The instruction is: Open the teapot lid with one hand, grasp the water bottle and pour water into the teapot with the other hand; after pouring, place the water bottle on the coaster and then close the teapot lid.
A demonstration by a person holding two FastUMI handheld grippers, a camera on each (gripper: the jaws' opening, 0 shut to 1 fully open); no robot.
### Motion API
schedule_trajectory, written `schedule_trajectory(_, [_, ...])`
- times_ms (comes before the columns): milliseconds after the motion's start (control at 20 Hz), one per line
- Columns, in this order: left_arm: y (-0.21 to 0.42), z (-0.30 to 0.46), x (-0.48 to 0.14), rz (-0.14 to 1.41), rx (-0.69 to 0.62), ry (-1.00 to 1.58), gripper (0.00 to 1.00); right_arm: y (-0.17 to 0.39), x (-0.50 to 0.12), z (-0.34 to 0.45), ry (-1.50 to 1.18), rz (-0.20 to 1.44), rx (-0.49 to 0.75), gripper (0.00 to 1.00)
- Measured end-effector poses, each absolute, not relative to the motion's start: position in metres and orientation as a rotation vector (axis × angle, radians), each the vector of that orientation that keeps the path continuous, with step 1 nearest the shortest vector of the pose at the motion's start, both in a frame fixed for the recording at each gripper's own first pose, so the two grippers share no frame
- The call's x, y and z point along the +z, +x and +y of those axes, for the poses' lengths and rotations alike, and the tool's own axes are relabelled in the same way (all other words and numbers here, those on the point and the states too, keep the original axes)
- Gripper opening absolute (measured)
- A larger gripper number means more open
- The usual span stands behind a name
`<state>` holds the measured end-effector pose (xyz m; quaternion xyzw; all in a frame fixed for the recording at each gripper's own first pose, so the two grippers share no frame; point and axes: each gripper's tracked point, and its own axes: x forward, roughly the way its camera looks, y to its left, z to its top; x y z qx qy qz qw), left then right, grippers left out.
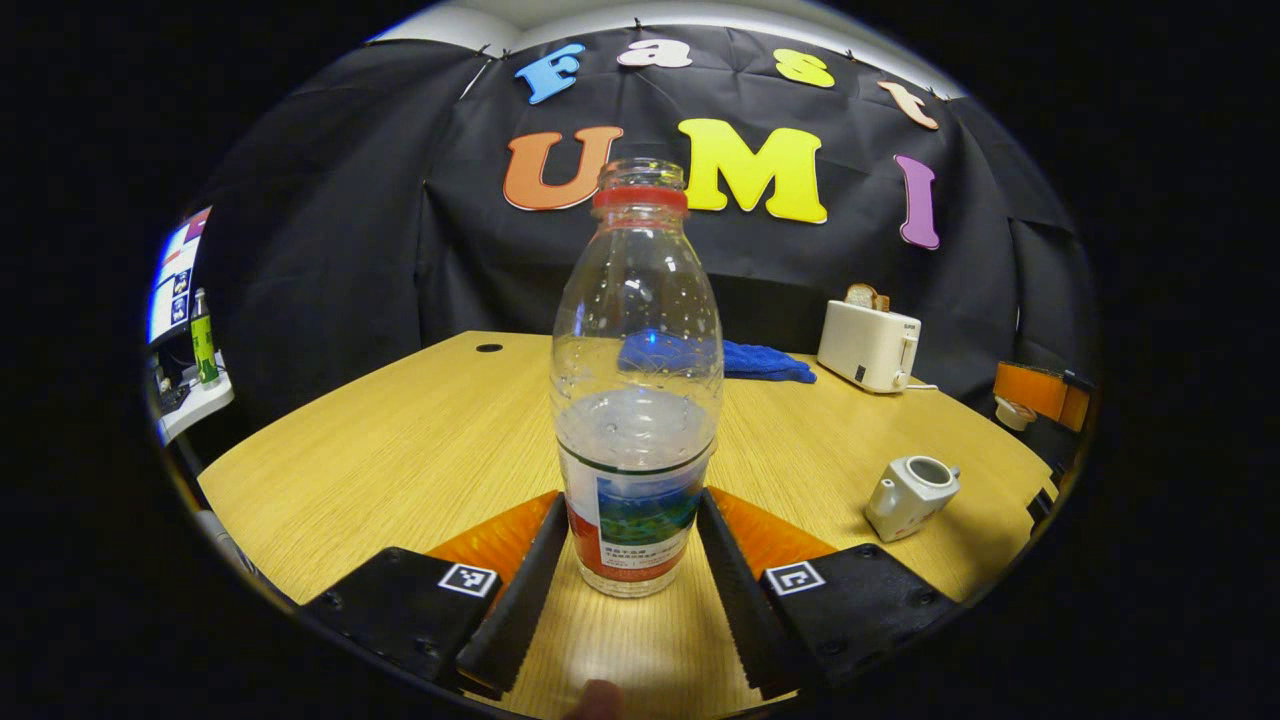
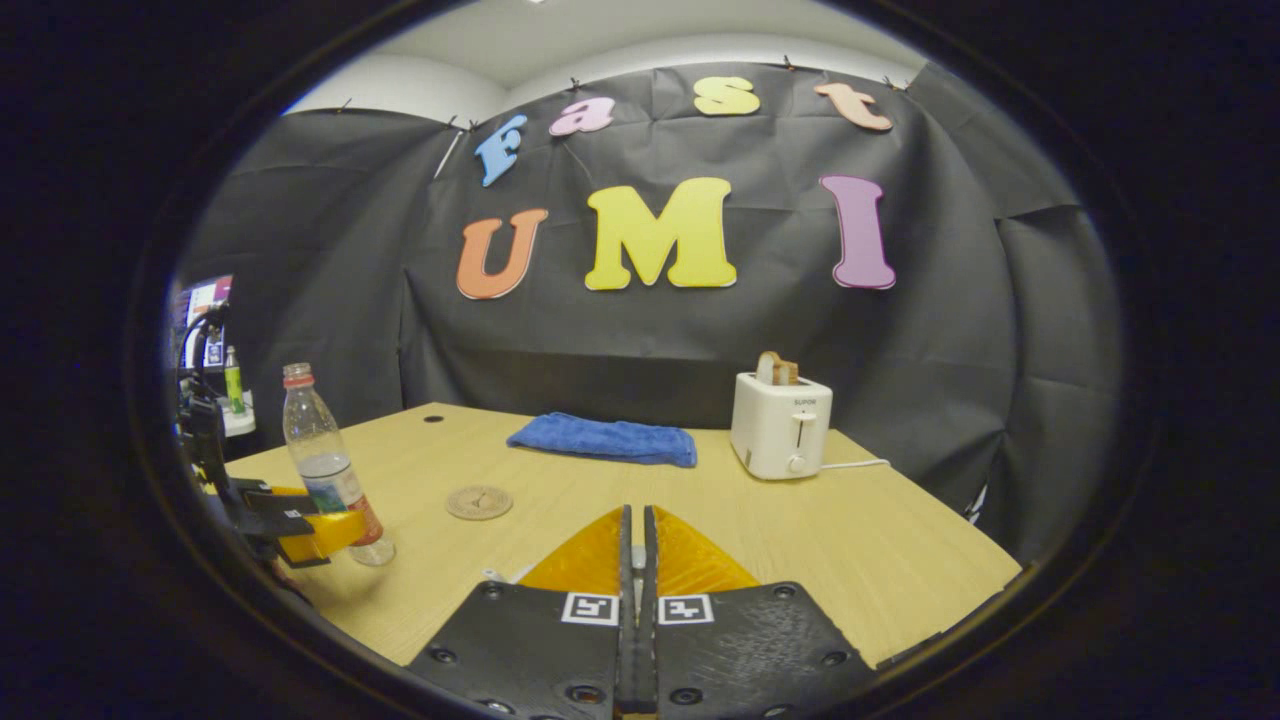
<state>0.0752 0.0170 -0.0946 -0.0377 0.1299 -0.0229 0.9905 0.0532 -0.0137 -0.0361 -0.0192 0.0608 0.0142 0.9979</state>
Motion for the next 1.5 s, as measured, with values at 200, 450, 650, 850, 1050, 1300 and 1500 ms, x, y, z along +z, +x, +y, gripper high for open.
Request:
schedule_trajectory(200, [0.075, 0.023, -0.093, 0.302, -0.030, 0.062, 0.76, 0.049, -0.040, -0.029, -0.037, 0.131, 0.020, 0.00])
schedule_trajectory(450, [0.077, 0.027, -0.063, 0.291, -0.015, 0.282, 0.73, 0.040, -0.045, -0.058, -0.034, 0.147, -0.004, 0.00])
schedule_trajectory(650, [0.078, 0.024, -0.050, 0.273, -0.007, 0.555, 0.71, 0.034, -0.046, -0.074, -0.028, 0.148, -0.014, 0.00])
schedule_trajectory(850, [0.080, 0.018, -0.041, 0.257, -0.019, 0.792, 0.70, 0.030, -0.050, -0.086, -0.028, 0.147, -0.016, 0.00])
schedule_trajectory(1050, [0.083, 0.005, -0.043, 0.249, -0.044, 1.024, 0.69, 0.026, -0.054, -0.096, -0.025, 0.152, -0.018, 0.00])
schedule_trajectory(1300, [0.088, -0.009, -0.055, 0.271, -0.082, 1.243, 0.69, 0.021, -0.061, -0.106, -0.019, 0.159, -0.026, 0.00])
schedule_trajectory(1500, [0.089, -0.012, -0.057, 0.291, -0.090, 1.411, 0.74, 0.018, -0.064, -0.116, -0.010, 0.160, -0.034, 0.00])
